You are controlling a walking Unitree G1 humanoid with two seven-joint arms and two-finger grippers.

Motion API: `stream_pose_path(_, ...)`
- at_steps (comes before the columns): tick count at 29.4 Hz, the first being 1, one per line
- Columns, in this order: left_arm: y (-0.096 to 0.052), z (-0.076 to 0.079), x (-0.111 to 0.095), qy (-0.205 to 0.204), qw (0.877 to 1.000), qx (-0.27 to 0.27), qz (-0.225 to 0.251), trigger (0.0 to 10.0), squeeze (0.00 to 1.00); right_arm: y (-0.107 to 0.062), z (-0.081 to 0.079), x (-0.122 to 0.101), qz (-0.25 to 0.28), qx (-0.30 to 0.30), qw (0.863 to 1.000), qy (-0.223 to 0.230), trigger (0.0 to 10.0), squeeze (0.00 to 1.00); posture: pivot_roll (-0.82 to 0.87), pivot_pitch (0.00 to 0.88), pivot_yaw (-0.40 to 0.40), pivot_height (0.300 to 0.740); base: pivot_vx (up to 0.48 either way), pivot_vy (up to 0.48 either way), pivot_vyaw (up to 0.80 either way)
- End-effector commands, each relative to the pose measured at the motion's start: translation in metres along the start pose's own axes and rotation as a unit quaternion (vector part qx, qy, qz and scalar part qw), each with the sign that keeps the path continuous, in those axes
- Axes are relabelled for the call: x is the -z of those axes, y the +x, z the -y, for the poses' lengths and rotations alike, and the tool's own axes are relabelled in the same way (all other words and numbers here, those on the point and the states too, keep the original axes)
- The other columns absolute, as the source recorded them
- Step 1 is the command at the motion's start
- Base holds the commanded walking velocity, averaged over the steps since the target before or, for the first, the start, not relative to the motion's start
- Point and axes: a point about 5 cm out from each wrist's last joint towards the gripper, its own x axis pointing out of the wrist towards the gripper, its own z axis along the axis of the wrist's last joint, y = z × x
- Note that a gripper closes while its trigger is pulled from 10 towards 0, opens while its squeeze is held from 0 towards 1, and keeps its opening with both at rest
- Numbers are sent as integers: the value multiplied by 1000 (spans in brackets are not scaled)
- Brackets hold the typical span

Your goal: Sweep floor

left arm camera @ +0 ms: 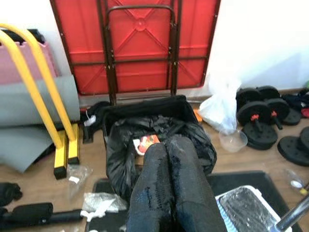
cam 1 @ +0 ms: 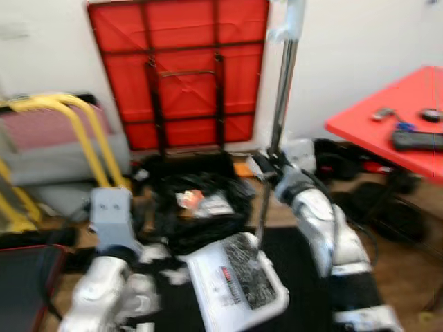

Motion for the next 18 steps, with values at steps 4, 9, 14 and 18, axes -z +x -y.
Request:
stream_pose_path(4, 1, -1, 0, 7, 1000, 1, -2, 10000, 0, 3, -1, -15, 41, 3, 999, -1, 10000, 0, -75, 25, -7, 740, 0, 0, 0)
stream_pose_path(9, 1, 0, 0, 7, 1000, 3, -1, 10000, 0, 3, -1, -15, 43, 2, 999, -5, 10000, 0, -76, 25, -7, 740, 0, 0, 0)
stream_pose_path(14, 1, 0, 0, 5, 1000, 3, -1, 10000, 0, 1, -2, -17, 54, -13, 998, -1, 10000, 0, -76, 28, -7, 740, 0, 0, 0)
stream_pose_path(18, 1, 1, 0, 4, 1000, 4, -2, 10000, 0, 2, 0, -16, 51, -5, 999, -5, 10000, 0, -77, 28, -8, 740, 0, 0, 0)
